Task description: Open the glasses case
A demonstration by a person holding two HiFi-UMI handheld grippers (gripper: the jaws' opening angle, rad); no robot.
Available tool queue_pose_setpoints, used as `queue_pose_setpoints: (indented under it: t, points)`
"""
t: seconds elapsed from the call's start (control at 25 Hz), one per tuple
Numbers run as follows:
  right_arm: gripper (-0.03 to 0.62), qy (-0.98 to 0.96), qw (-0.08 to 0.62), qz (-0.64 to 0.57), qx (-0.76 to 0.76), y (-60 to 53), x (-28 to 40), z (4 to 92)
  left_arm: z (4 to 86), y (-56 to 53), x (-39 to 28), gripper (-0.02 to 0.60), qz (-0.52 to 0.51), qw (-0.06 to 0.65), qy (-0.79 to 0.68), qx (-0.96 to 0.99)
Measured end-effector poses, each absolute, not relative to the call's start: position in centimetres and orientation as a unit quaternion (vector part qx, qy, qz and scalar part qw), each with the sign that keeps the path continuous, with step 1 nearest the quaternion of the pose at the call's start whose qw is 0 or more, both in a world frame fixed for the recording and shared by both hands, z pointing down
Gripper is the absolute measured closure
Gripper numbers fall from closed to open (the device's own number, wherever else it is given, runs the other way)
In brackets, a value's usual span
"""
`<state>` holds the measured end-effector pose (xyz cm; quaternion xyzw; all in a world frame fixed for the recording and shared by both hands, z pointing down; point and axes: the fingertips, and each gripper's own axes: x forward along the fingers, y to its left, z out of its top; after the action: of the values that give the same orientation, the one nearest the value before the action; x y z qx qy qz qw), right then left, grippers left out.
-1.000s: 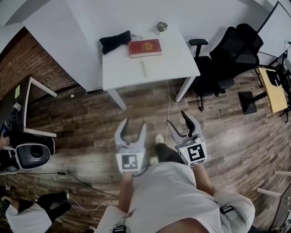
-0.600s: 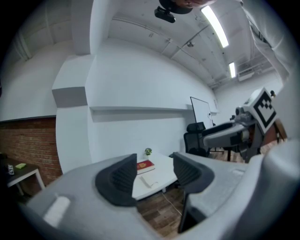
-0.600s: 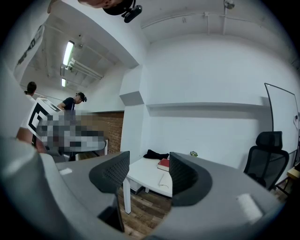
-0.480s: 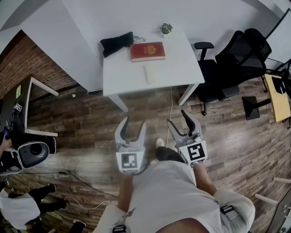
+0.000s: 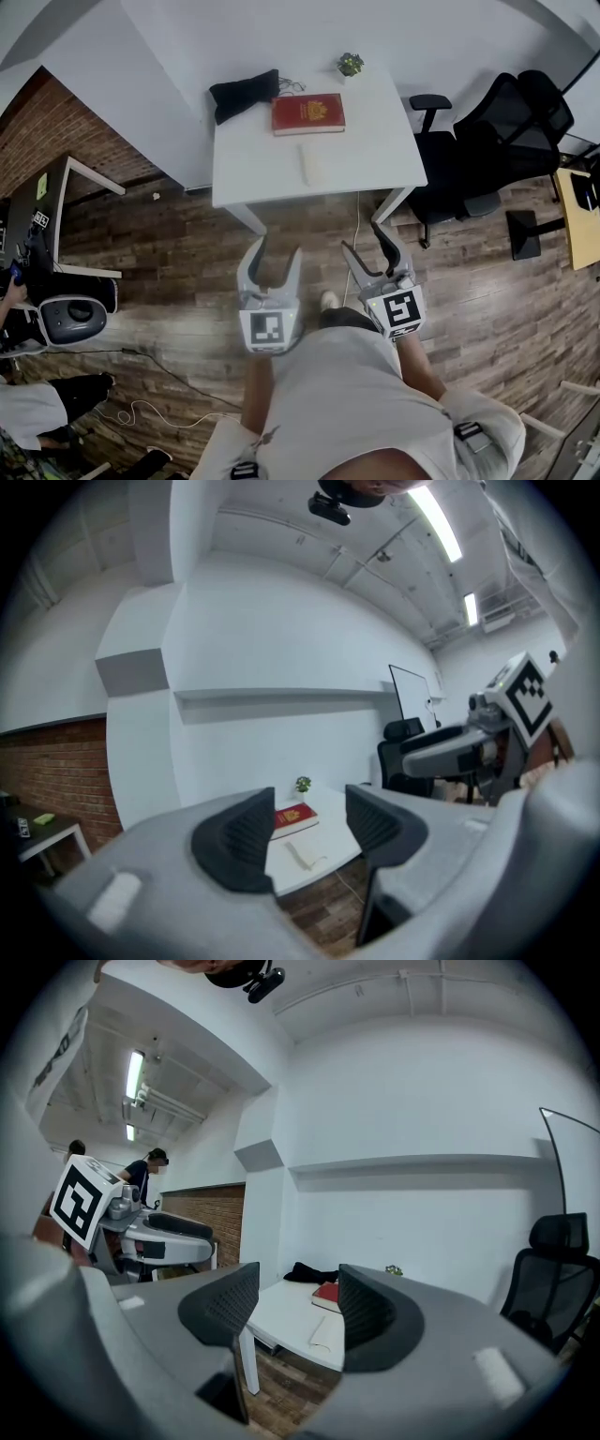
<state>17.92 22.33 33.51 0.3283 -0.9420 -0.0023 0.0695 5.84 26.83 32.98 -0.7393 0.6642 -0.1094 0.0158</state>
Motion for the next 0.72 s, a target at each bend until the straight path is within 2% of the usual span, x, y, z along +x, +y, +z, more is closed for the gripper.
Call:
queue_pose_setpoints:
  t: [0.72]
  points:
    - [0.339, -0.958, 0.056, 0.004, 0.281, 14.9, 14.5, 34.0, 33.1, 21.3, 2.5, 0.351, -0.114, 0.006, 0.704, -0.701]
